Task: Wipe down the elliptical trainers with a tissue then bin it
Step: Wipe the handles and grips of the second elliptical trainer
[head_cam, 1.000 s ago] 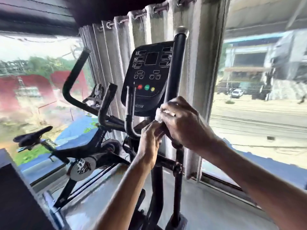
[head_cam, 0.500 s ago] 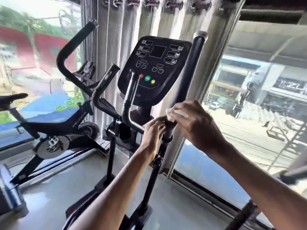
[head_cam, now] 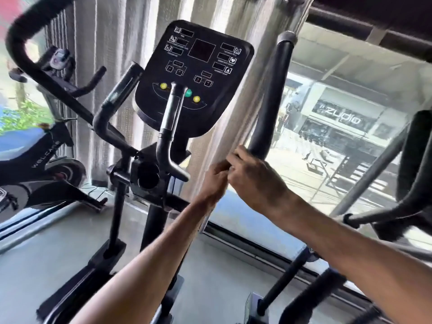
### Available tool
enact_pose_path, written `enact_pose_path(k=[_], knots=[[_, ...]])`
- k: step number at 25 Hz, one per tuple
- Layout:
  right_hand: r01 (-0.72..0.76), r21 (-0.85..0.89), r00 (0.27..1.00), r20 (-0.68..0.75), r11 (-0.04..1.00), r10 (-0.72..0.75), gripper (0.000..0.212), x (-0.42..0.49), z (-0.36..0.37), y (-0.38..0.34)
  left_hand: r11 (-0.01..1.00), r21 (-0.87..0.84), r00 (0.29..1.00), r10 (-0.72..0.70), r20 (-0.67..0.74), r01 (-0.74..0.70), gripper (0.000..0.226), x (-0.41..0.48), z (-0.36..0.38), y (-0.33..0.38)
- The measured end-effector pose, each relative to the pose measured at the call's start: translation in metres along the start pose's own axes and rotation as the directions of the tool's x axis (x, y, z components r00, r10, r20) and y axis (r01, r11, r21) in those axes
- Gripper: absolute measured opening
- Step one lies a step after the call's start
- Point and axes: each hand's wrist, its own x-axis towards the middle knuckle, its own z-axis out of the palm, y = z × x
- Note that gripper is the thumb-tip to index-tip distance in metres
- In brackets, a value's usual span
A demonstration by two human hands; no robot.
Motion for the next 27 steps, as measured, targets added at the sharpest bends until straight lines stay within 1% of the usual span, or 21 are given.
enact_pose_path(k=[2, 4, 5, 7, 9, 11, 12, 13, 14, 15, 17, 19, 21, 22, 24, 25, 26, 27], knots=[[-0.034, -0.028, 0.998, 0.047, 0.999, 0.036, 0.007, 0.004, -0.005, -0.002, 1.000, -0.023, 0.999, -0.005, 0.043, 0.006, 0.035, 0.008, -0.006, -0.007], [-0.097, -0.046, 0.995, 0.034, 0.994, 0.098, 0.012, 0.003, -0.013, 0.011, 0.996, -0.082, 0.995, -0.031, 0.090, 0.039, 0.047, 0.013, -0.011, -0.011], [-0.131, -0.059, 0.991, -0.004, 0.990, 0.131, 0.013, 0.000, -0.020, 0.021, 0.997, -0.073, 0.995, -0.025, 0.099, 0.032, 0.051, 0.015, -0.012, -0.014], [-0.182, -0.075, 0.977, -0.128, 0.980, 0.172, 0.013, 0.001, -0.031, 0.045, 1.000, -0.012, 0.997, 0.012, 0.080, -0.011, 0.056, 0.019, -0.013, -0.019], [-0.180, -0.073, 0.969, -0.182, 0.981, 0.165, 0.012, 0.011, -0.032, 0.054, 0.999, -0.007, 0.997, 0.036, 0.074, -0.035, 0.055, 0.024, -0.013, -0.025], [-0.124, -0.080, 0.985, -0.129, 0.989, 0.114, 0.012, 0.022, -0.025, 0.047, 0.997, -0.071, 0.998, 0.014, 0.056, -0.010, 0.054, 0.023, -0.011, -0.022], [-0.096, -0.073, 0.992, -0.088, 0.993, 0.090, 0.012, 0.025, -0.022, 0.044, 0.994, -0.106, 0.999, 0.011, 0.050, -0.005, 0.047, 0.021, -0.011, -0.020], [-0.093, -0.037, 0.994, -0.059, 0.995, 0.091, 0.011, 0.026, -0.023, 0.042, 0.989, -0.145, 0.999, 0.031, 0.037, -0.025, 0.038, 0.017, -0.013, -0.013], [-0.132, 0.042, 0.989, -0.061, 0.990, 0.134, 0.008, 0.025, -0.025, 0.042, 0.980, -0.191, 0.998, 0.066, 0.025, -0.060, 0.032, 0.015, -0.015, -0.007], [-0.218, 0.159, 0.969, -0.079, 0.963, 0.233, 0.007, 0.023, -0.031, 0.043, 0.964, -0.240, 0.992, 0.123, 0.025, -0.114, 0.031, 0.013, -0.020, 0.001], [-0.400, 0.403, 0.885, -0.065, 0.823, 0.462, 0.013, 0.019, -0.042, 0.046, 0.907, -0.360, 0.966, 0.254, 0.049, -0.220, 0.032, 0.010, -0.030, 0.021], [-0.499, 0.533, 0.815, 0.021, 0.683, 0.579, 0.017, 0.013, -0.048, 0.045, 0.876, -0.400, 0.947, 0.317, 0.057, -0.269, 0.024, 0.006, -0.034, 0.041], [-0.537, 0.654, 0.767, 0.116, 0.533, 0.631, 0.014, 0.007, -0.052, 0.045, 0.885, -0.390, 0.954, 0.296, 0.046, -0.255, 0.012, 0.000, -0.033, 0.056], [-0.542, 0.719, 0.745, 0.171, 0.435, 0.644, 0.013, 0.004, -0.054, 0.044, 0.889, -0.396, 0.962, 0.269, 0.041, -0.232, 0.010, -0.003, -0.033, 0.060], [-0.530, 0.825, 0.703, 0.297, 0.197, 0.646, 0.018, -0.004, -0.060, 0.042, 0.892, -0.406, 0.974, 0.225, 0.016, -0.199, 0.010, -0.008, -0.032, 0.067], [-0.517, 0.853, 0.685, 0.362, 0.071, 0.633, 0.021, -0.008, -0.065, 0.039, 0.890, -0.420, 0.980, 0.198, 0.008, -0.176, 0.009, -0.013, -0.031, 0.071], [-0.506, 0.862, 0.668, 0.416, -0.033, 0.617, 0.024, -0.013, -0.071, 0.037, 0.883, -0.449, 0.987, 0.158, 0.010, -0.137, 0.008, -0.018, -0.029, 0.074], [-0.496, 0.862, 0.657, 0.453, -0.108, 0.603, 0.026, -0.017, -0.077, 0.034, 0.874, -0.478, 0.994, 0.110, 0.014, -0.090, 0.007, -0.025, -0.026, 0.078]])
